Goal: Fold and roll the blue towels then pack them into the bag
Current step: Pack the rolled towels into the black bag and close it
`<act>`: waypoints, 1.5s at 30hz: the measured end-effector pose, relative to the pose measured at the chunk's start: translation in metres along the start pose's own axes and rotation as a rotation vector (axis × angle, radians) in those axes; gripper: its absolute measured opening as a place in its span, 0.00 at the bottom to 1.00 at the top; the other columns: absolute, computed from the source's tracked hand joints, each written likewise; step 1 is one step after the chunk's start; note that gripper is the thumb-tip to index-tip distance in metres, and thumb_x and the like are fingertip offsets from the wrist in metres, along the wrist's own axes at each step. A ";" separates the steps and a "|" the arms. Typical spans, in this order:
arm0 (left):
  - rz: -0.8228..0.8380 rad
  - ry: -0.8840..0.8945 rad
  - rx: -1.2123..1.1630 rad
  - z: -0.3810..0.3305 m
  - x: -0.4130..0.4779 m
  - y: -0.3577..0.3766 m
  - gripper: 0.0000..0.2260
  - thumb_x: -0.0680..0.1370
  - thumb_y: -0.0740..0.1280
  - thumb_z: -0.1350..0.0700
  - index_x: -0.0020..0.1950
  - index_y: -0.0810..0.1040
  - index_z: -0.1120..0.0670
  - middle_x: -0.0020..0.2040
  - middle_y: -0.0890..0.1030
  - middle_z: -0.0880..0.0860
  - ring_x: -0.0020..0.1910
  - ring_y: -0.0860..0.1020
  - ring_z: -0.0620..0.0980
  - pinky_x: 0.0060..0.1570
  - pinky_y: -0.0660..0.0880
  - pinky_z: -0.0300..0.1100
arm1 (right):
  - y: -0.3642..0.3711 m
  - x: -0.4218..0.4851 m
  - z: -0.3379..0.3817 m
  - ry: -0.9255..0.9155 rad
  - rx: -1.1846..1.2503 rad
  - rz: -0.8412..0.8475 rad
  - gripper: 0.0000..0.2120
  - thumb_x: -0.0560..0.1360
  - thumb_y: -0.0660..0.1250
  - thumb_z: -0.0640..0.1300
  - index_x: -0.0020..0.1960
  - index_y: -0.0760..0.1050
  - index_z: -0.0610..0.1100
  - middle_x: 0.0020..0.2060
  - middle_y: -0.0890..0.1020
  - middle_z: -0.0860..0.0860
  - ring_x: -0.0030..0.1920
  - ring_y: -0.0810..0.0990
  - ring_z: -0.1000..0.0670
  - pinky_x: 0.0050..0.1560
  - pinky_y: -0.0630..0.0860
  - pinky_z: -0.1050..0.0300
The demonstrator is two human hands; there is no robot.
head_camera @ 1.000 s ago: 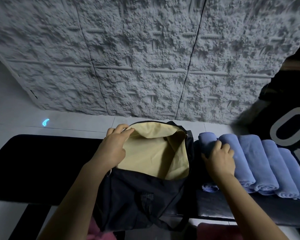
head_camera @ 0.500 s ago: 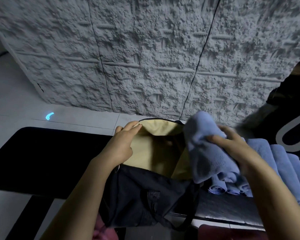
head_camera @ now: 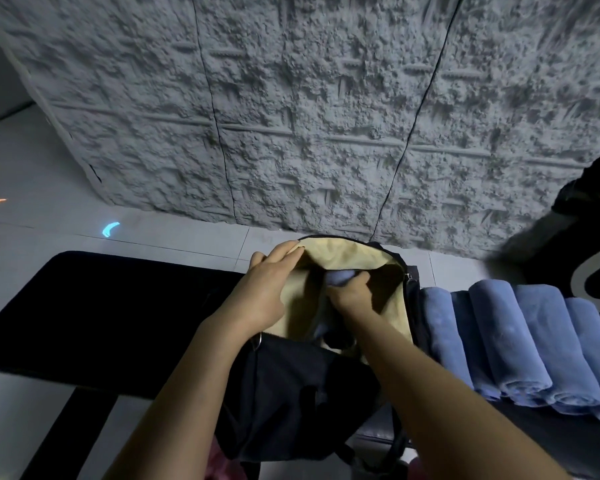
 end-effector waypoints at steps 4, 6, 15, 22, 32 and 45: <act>0.023 0.002 0.001 0.006 0.005 0.001 0.42 0.65 0.54 0.75 0.77 0.54 0.49 0.76 0.52 0.41 0.61 0.64 0.53 0.62 0.62 0.36 | 0.071 -0.017 0.007 -0.164 -0.052 0.230 0.30 0.71 0.72 0.43 0.66 0.59 0.36 0.58 0.76 0.40 0.57 0.76 0.43 0.51 0.72 0.54; 0.043 -0.005 -0.022 0.008 0.006 0.002 0.42 0.66 0.53 0.75 0.77 0.54 0.49 0.76 0.52 0.40 0.57 0.63 0.51 0.57 0.61 0.33 | 0.096 -0.024 0.002 -0.175 -0.083 0.316 0.25 0.72 0.71 0.47 0.61 0.65 0.38 0.55 0.75 0.44 0.55 0.75 0.45 0.49 0.71 0.55; 0.050 -0.017 -0.038 0.015 0.008 0.000 0.41 0.68 0.55 0.75 0.77 0.54 0.48 0.76 0.52 0.40 0.65 0.62 0.53 0.61 0.63 0.36 | 0.104 -0.040 0.003 -0.444 -0.338 0.349 0.38 0.70 0.71 0.46 0.73 0.53 0.51 0.61 0.69 0.43 0.60 0.72 0.38 0.56 0.72 0.47; 0.049 -0.009 -0.033 0.014 0.009 0.000 0.40 0.69 0.56 0.75 0.77 0.53 0.48 0.76 0.52 0.40 0.66 0.61 0.52 0.58 0.64 0.34 | 0.111 -0.055 0.000 -0.644 -0.536 0.375 0.31 0.79 0.58 0.51 0.77 0.47 0.54 0.74 0.57 0.50 0.69 0.61 0.41 0.62 0.67 0.45; 0.033 -0.025 0.041 0.014 0.013 0.006 0.41 0.68 0.55 0.76 0.77 0.53 0.49 0.77 0.51 0.42 0.64 0.63 0.55 0.65 0.65 0.41 | 0.044 -0.065 0.029 -0.843 -0.385 0.231 0.22 0.76 0.62 0.41 0.70 0.68 0.46 0.69 0.69 0.48 0.69 0.65 0.46 0.69 0.62 0.57; 0.021 -0.051 0.076 0.010 0.011 0.013 0.41 0.68 0.52 0.77 0.77 0.52 0.48 0.76 0.50 0.41 0.65 0.62 0.54 0.60 0.69 0.41 | -0.204 -0.006 -0.114 -0.029 -0.863 -0.470 0.33 0.73 0.65 0.54 0.70 0.57 0.42 0.60 0.71 0.40 0.57 0.72 0.37 0.50 0.72 0.47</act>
Point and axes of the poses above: each hand's wrist, its own x-axis towards the middle knuckle, its own y-axis out of the palm, z = x × y, the point moved 8 cm from there along x, towards the middle knuckle
